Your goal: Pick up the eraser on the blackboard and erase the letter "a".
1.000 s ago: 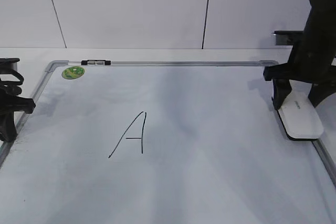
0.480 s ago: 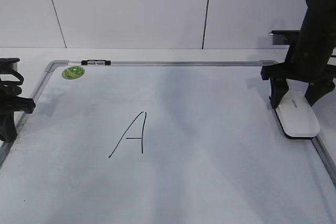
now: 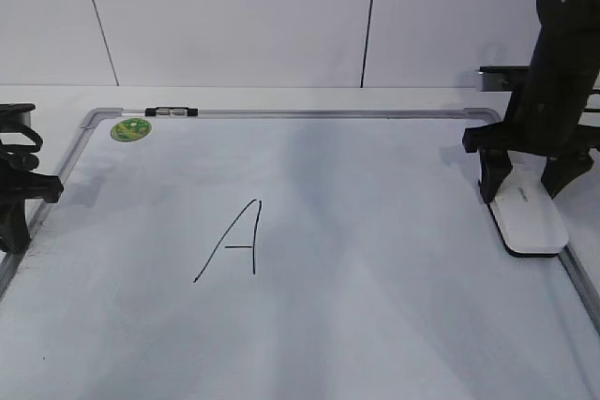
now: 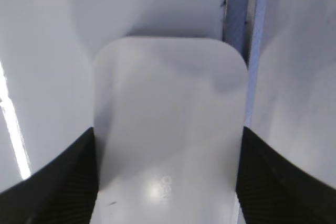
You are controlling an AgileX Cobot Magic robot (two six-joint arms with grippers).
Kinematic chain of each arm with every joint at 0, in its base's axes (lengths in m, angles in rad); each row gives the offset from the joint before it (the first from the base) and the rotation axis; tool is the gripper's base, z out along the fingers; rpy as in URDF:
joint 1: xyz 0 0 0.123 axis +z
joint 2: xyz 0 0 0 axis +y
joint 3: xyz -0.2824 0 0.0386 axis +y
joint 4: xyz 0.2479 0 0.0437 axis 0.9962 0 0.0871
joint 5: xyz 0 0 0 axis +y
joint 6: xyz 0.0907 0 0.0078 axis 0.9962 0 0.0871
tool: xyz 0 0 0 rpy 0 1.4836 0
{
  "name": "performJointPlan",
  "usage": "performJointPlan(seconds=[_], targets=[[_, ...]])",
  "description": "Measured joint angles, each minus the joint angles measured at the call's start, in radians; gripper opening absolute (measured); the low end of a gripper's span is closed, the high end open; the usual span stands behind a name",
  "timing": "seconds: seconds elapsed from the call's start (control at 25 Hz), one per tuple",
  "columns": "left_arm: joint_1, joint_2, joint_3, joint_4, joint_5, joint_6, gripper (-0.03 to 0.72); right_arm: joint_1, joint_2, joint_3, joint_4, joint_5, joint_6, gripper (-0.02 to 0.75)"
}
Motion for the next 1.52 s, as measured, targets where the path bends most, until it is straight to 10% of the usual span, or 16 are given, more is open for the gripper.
performJointPlan(seconds=[1.52], targets=[[0.000,0.000,0.000,0.000,0.000,0.000,0.015,0.000,0.007,-0.098,0.000,0.030,-0.004,0.647]])
